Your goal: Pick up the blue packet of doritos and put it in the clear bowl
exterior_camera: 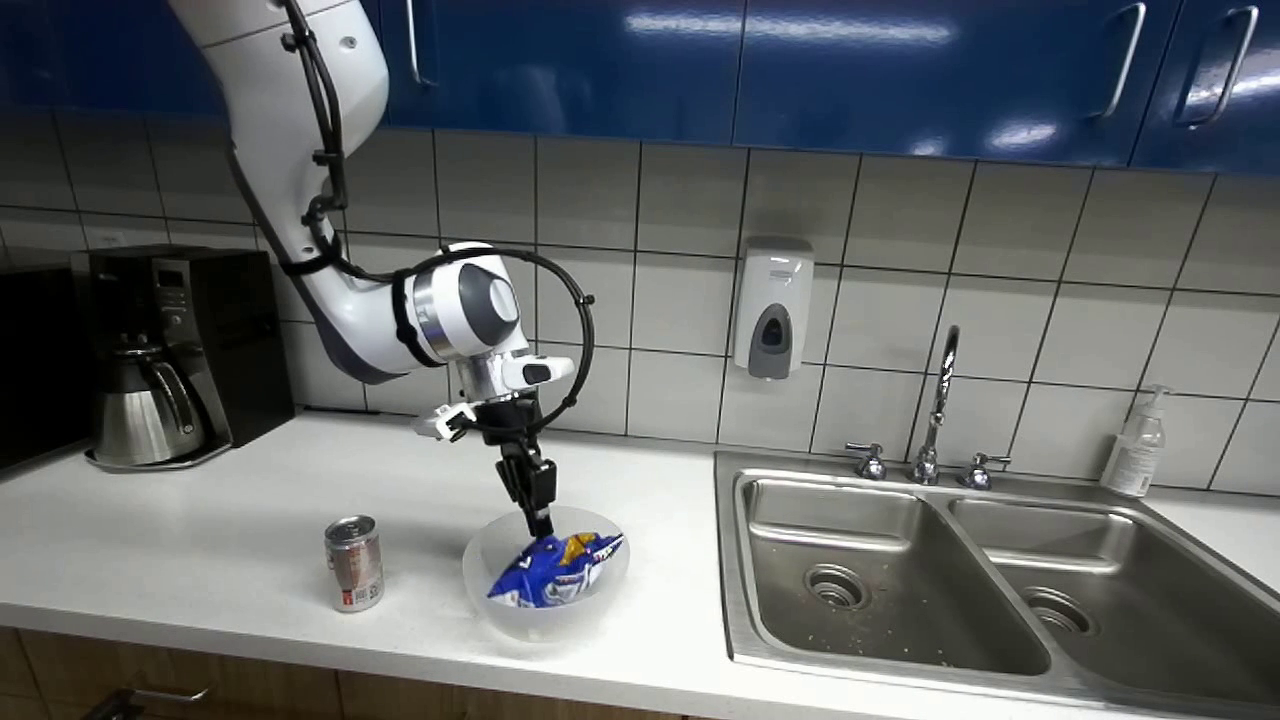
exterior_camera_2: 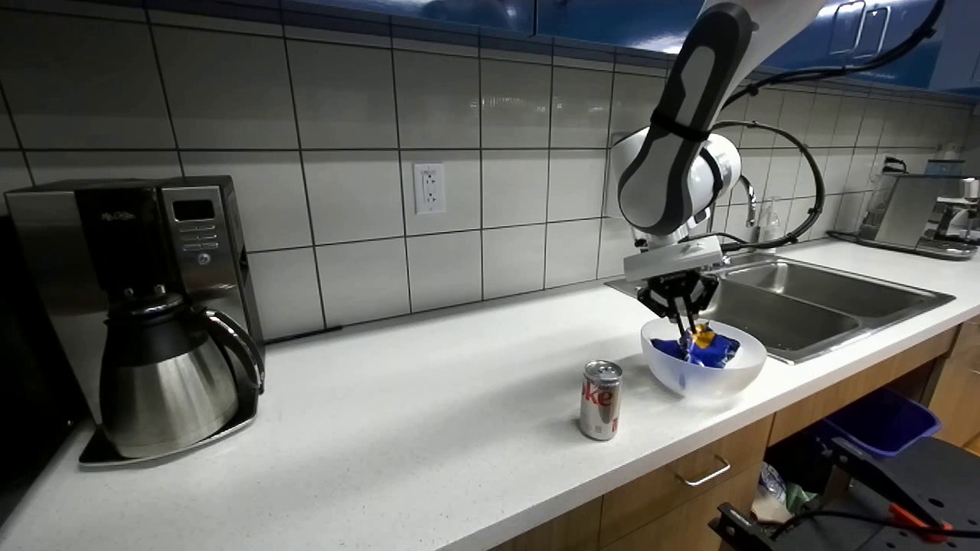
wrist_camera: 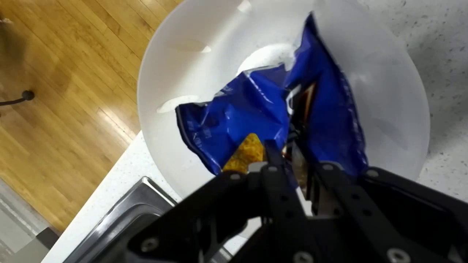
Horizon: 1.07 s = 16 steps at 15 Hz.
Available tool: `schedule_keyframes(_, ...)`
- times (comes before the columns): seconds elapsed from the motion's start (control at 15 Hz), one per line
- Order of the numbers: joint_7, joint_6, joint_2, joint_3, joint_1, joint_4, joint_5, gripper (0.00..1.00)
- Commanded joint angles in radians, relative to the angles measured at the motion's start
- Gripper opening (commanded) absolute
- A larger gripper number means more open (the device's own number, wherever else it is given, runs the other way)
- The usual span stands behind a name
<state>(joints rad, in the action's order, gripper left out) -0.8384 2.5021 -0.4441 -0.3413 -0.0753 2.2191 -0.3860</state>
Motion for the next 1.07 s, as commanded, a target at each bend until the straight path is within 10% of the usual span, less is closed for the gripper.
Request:
schedule_keyframes(0.0, -0.024, -0.022, -0.004, 0.000, -0.001, -0.017, -0.006, 0.49)
schedule_keyframes(0.47, 0.083, -0.015, 0.054, 0.051, 0.050, -0.030, 0.110, 0.99)
schedule_keyframes(1.0, 0.219, 0.008, 0.143, 0.108, 0.034, 0.013, 0.146, 1.00)
